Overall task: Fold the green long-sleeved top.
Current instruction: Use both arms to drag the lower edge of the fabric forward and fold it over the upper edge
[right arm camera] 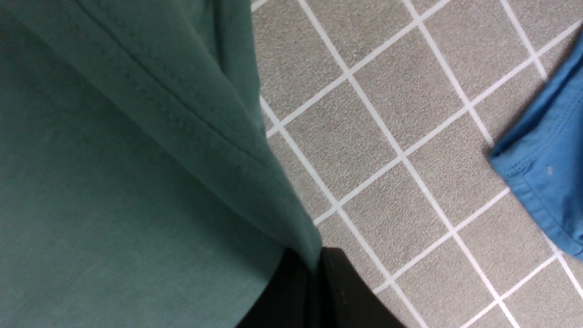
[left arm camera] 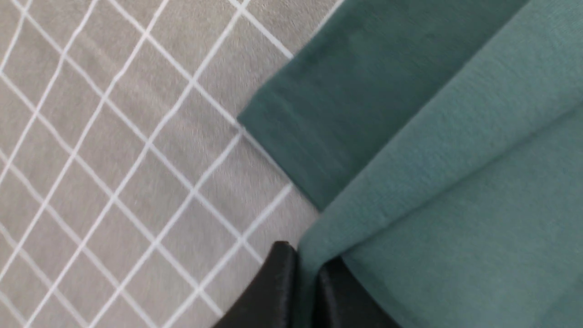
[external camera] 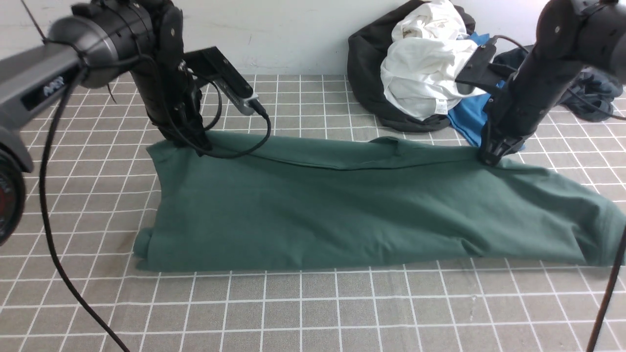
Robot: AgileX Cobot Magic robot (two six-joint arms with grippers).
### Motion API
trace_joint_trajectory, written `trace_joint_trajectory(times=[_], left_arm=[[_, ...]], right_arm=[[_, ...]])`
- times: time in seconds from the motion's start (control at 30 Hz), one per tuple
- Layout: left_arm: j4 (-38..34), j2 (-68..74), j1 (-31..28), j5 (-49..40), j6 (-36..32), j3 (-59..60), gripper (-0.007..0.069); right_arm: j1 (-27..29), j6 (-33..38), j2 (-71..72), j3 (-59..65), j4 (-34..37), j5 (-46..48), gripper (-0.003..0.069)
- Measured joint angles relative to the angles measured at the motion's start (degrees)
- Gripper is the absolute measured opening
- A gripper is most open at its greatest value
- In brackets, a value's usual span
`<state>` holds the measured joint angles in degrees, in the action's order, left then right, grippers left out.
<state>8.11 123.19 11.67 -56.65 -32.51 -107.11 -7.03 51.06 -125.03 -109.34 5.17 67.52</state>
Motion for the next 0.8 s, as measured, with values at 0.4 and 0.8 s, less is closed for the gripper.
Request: trace_joint_trajectory(times=[0.4, 0.8], left_arm=[[2.6, 3.8, -0.1, 5.9, 5.4, -0.1, 0.0209], [1.2, -2.0, 2.2, -8.3, 19.9, -2.6, 0.0391]], right_arm=[[0.4, -16.2, -1.4, -3.1, -1.7, -9.7, 0.0277], [-7.1, -18.3, -3.9, -7.8, 13.8, 3.0, 0.0304]])
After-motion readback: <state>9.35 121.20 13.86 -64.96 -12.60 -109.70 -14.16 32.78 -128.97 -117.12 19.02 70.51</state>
